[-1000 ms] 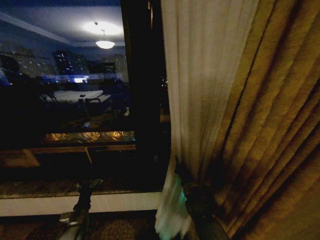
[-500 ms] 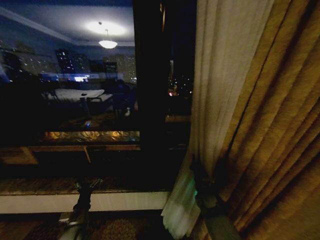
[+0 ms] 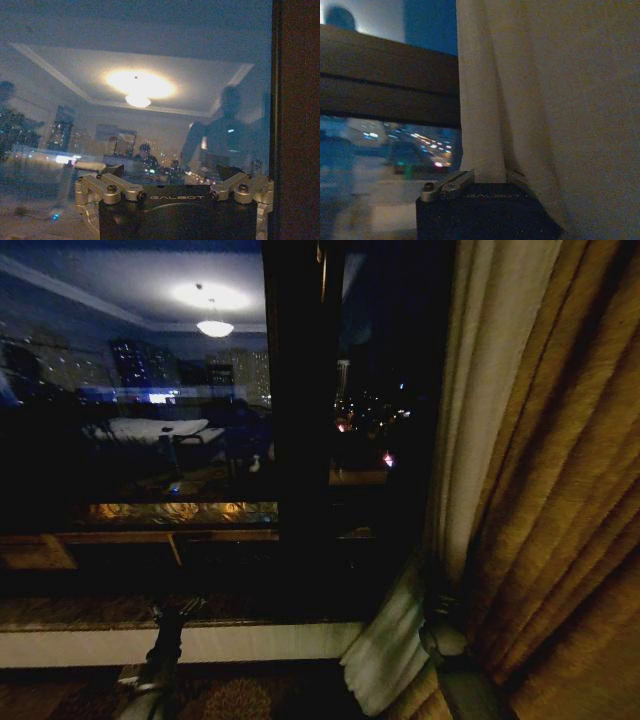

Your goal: Open the curtains by pulling them apart, changing their state from closed to fully open.

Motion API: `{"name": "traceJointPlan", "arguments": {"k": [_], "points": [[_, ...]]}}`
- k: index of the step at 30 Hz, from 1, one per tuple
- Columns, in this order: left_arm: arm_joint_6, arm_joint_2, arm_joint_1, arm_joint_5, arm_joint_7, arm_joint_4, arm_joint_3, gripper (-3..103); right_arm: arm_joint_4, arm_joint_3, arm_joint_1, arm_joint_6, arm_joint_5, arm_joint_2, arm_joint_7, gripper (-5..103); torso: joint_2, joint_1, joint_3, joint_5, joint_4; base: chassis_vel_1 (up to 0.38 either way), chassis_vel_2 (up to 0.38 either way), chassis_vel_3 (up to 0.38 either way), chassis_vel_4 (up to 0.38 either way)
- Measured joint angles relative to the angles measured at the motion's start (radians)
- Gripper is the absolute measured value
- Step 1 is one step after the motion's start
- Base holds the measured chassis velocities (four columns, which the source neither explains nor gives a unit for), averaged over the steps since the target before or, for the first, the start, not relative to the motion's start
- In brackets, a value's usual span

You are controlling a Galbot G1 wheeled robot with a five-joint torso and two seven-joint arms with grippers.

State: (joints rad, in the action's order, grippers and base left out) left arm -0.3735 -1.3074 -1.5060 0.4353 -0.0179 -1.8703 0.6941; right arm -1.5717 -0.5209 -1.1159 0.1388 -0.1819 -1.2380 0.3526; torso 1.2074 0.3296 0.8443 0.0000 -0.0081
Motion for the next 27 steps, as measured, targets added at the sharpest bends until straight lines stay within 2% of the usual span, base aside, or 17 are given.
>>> {"name": "traceJointPlan", "arguments": {"k": [3, 5, 6, 8, 11, 14, 17, 19, 22, 23, 24, 26, 27], "points": [[0.000, 0.000, 0.000, 0.000, 0.000, 0.000, 0.000, 100, -0.038, 0.028, -0.038, 0.057, -0.011, -0.016, -0.084, 13, 0.000, 0.000, 0.000, -0.0001, 0.0001, 0.000, 0.000, 0.000, 0.000], [0.000, 0.000, 0.000, 0.000, 0.000, 0.000, 0.000, 100, -0.044, 0.033, -0.043, 0.066, -0.010, -0.019, -0.094, 13, 0.000, 0.000, 0.000, -0.0001, 0.0000, 0.000, 0.000, 0.000, 0.000], [0.000, 0.000, 0.000, 0.000, 0.000, 0.000, 0.000, 100, -0.057, 0.044, -0.054, 0.075, -0.007, -0.025, -0.109, 18, 0.000, 0.000, 0.000, 0.0000, 0.0000, 0.000, 0.000, 0.000, 0.000], [0.000, 0.000, 0.000, 0.000, 0.000, 0.000, 0.000, 100, -0.089, 0.065, -0.082, 0.077, 0.004, -0.036, -0.136, 28, 0.000, 0.000, 0.000, -0.0001, 0.0001, 0.000, 0.000, 0.000, 0.000], [0.000, 0.000, 0.000, 0.000, 0.000, 0.000, 0.000, 100, -0.104, 0.076, -0.098, 0.079, 0.018, -0.041, -0.153, 34, 0.000, 0.000, 0.000, -0.0001, 0.0000, 0.000, 0.000, 0.000, 0.000], [0.000, 0.000, 0.000, 0.000, 0.000, 0.000, 0.000, 100, -0.141, 0.102, -0.146, 0.081, 0.043, -0.040, -0.199, 50, 0.000, 0.000, 0.000, -0.0001, 0.0002, 0.000, 0.000, 0.000, 0.000], [0.000, 0.000, 0.000, 0.000, 0.000, 0.000, 0.000, 100, -0.160, 0.112, -0.176, 0.081, 0.055, -0.035, -0.228, 56, 0.000, 0.000, 0.000, -0.0002, 0.0000, 0.000, 0.000, 0.000, 0.000], [0.000, 0.000, 0.000, 0.000, 0.000, 0.000, 0.000, 100, -0.174, 0.121, -0.195, 0.079, 0.059, -0.035, -0.238, 66, 0.000, 0.000, 0.000, -0.0001, 0.0000, 0.000, 0.000, 0.000, 0.000], [0.000, 0.000, 0.000, 0.000, 0.000, 0.000, 0.000, 100, -0.176, 0.123, -0.198, 0.077, 0.059, -0.035, -0.240, 72, 0.000, 0.000, 0.000, -0.0001, 0.0001, 0.000, 0.000, 0.000, 0.000], [0.000, 0.000, 0.000, 0.000, 0.000, 0.000, 0.000, 100, -0.176, 0.122, -0.199, 0.077, 0.058, -0.035, -0.241, 83, 0.000, 0.000, 0.000, -0.0001, 0.0001, 0.000, 0.000, 0.000, 0.000], [0.000, 0.000, 0.000, 0.000, 0.000, 0.000, 0.000, 100, -0.177, 0.122, -0.199, 0.074, 0.055, -0.035, -0.238, 88, 0.000, 0.000, 0.000, -0.0001, 0.0001, 0.000, 0.000, 0.000, 0.000], [0.000, 0.000, 0.000, 0.000, 0.000, 0.000, 0.000, 100, -0.177, 0.121, -0.199, 0.072, 0.053, -0.035, -0.235, 88, 0.000, 0.000, 0.000, -0.0001, 0.0001, 0.000, 0.000, 0.000, 0.000], [0.000, 0.000, 0.000, 0.000, 0.000, 0.000, 0.000, 100, -0.177, 0.121, -0.198, 0.071, 0.052, -0.035, -0.234, 93, 0.000, 0.000, 0.000, -0.0002, 0.0001, 0.000, 0.000, 0.000, 0.000]]}}
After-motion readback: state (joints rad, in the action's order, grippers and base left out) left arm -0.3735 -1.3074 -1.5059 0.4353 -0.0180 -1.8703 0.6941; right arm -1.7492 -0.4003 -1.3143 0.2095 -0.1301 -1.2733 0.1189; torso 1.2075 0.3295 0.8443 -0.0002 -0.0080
